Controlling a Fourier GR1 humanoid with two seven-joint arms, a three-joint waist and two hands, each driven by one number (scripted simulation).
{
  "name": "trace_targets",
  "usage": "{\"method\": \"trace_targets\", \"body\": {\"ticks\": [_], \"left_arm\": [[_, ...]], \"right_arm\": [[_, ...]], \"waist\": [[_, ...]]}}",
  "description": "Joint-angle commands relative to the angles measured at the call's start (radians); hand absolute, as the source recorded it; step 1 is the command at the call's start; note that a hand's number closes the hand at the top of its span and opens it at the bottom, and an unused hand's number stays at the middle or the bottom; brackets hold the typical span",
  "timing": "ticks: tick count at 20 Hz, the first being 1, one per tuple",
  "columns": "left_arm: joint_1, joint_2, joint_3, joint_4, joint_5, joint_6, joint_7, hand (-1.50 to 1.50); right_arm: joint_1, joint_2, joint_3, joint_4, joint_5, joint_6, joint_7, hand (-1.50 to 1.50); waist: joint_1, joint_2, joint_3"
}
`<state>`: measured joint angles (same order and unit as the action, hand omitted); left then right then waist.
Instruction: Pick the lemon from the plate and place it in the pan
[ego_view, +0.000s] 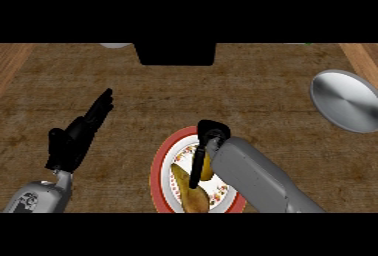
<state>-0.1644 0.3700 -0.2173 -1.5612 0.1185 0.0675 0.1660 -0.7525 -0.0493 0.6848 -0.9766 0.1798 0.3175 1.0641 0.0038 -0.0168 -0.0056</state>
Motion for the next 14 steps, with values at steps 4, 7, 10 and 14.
{"method": "trace_targets", "body": {"ticks": [4, 7, 10, 14], "left_arm": [[0.016, -0.018, 0.008, -0.007, -0.009, -0.008, 0.004, 0.00], [0.013, 0.003, 0.051, 0.042, -0.008, -0.037, -0.041, 0.00], [-0.005, -0.023, 0.020, -0.038, -0.043, -0.016, 0.044, 0.00], [-0.003, -0.025, 0.040, -0.032, -0.027, -0.034, 0.044, 0.00]], "right_arm": [[0.108, 0.047, 0.087, 0.016, -0.001, 0.020, 0.041, 1.50], [0.070, 0.028, 0.027, -0.094, -0.007, 0.081, 0.148, 1.50], [0.074, 0.040, 0.039, -0.122, 0.087, 0.003, 0.148, 1.50], [0.112, -0.070, 0.061, -0.274, 0.232, -0.112, 0.031, 1.50]], "waist": [[0.004, 0.017, 0.005], [-0.010, 0.014, 0.005], [-0.005, 0.014, 0.006], [-0.012, 0.012, 0.006]]}}
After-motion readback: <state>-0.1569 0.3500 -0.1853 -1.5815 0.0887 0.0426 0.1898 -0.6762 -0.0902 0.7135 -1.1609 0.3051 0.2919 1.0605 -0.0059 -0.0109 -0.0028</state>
